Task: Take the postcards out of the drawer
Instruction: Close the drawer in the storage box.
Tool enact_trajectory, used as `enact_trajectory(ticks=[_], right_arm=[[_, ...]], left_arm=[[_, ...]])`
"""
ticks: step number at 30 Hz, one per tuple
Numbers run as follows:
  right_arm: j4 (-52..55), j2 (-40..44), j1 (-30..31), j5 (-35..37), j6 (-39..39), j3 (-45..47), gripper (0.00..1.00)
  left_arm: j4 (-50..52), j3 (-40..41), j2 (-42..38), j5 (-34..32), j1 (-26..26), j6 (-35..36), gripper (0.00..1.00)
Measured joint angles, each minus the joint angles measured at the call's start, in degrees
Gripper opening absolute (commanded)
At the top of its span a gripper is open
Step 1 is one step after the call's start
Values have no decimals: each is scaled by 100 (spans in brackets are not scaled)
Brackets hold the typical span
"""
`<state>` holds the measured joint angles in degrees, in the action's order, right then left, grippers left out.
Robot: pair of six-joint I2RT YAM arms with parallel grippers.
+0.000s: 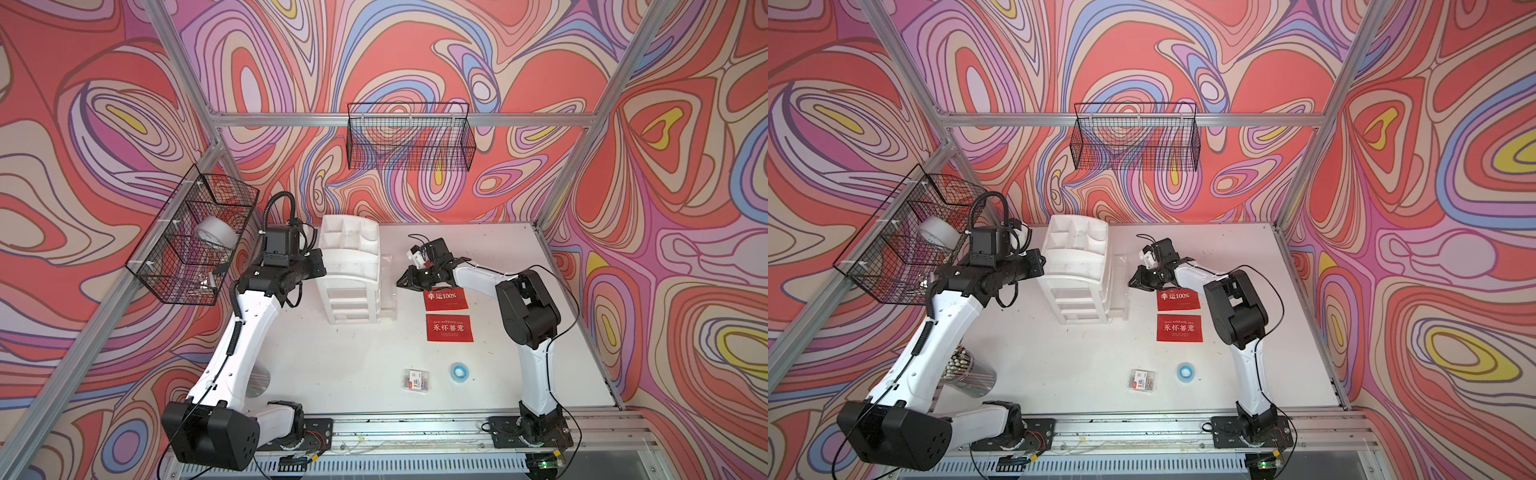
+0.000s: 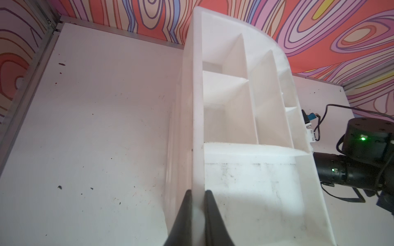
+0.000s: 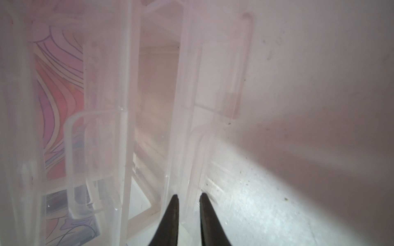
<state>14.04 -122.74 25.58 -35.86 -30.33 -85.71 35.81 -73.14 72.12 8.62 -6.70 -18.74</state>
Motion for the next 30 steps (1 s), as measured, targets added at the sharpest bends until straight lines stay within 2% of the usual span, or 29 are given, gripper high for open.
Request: enact_trajectory(ticks=[6, 11, 30], right_arm=[[-55, -289, 0, -35, -66, -304, 20], [-33, -367, 0, -39, -96, -463, 20], [675, -662, -535, 225, 85, -1237, 21]], left_arm=[[-400, 94, 103, 221, -79, -295, 9], [-861, 92, 361, 299, -365, -535, 9], [-1683, -205, 1082, 72, -981, -1121, 9]])
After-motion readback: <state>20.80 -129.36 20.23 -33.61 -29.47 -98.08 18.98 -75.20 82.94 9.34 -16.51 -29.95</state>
